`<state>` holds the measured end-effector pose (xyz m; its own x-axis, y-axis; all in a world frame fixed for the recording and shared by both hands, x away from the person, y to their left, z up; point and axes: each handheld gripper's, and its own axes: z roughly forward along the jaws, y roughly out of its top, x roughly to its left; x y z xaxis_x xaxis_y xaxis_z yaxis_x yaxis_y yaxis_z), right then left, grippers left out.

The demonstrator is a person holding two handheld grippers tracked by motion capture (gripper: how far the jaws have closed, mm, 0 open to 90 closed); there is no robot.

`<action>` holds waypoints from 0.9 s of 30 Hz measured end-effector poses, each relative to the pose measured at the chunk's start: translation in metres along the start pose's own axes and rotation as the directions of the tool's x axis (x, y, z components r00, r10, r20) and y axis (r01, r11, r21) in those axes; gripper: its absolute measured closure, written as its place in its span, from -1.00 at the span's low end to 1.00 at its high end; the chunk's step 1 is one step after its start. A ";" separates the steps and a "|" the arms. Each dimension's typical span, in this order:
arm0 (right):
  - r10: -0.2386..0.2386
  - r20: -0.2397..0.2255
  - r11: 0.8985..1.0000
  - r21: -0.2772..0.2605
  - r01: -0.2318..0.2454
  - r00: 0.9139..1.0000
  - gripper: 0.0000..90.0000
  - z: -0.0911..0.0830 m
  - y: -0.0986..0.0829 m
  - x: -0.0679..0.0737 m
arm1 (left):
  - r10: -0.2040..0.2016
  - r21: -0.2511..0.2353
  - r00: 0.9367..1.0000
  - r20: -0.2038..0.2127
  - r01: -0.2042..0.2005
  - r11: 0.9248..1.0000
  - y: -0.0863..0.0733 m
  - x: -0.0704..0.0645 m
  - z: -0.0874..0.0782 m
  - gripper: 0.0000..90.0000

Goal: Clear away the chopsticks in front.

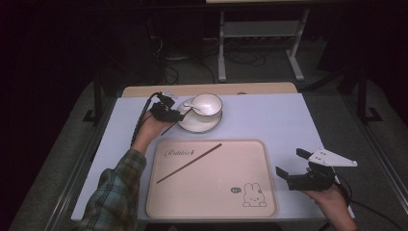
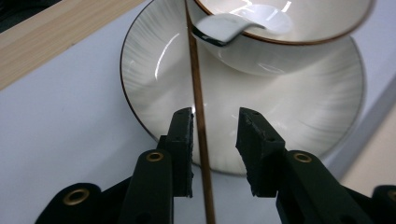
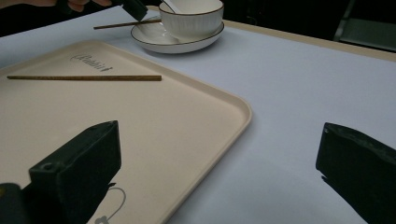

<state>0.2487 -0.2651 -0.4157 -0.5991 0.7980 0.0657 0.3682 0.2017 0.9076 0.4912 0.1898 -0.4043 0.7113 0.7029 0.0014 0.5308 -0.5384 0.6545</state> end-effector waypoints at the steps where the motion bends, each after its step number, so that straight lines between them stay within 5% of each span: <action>1: 0.000 -0.001 1.000 -0.001 0.000 1.000 -1.00 0.000 0.000 0.000 | -0.011 -0.004 1.000 0.000 0.011 1.000 0.001 0.001 0.004 0.52; 13: 0.002 -0.002 1.000 -0.005 -0.002 1.000 -1.00 -0.001 0.000 -0.001 | -0.041 -0.007 0.999 0.008 0.041 0.999 -0.001 0.006 0.030 0.80; 27: 0.002 -0.001 1.000 -0.006 -0.002 1.000 -1.00 -0.001 0.000 -0.001 | -0.082 -0.025 0.997 -0.001 0.082 0.996 -0.001 0.009 0.017 0.88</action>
<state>0.2483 -0.2670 -0.4155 -0.5988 0.7980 0.0678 0.3652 0.1968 0.9099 0.5054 0.1890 -0.4181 0.6645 0.7455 -0.0515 0.5757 -0.4668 0.6713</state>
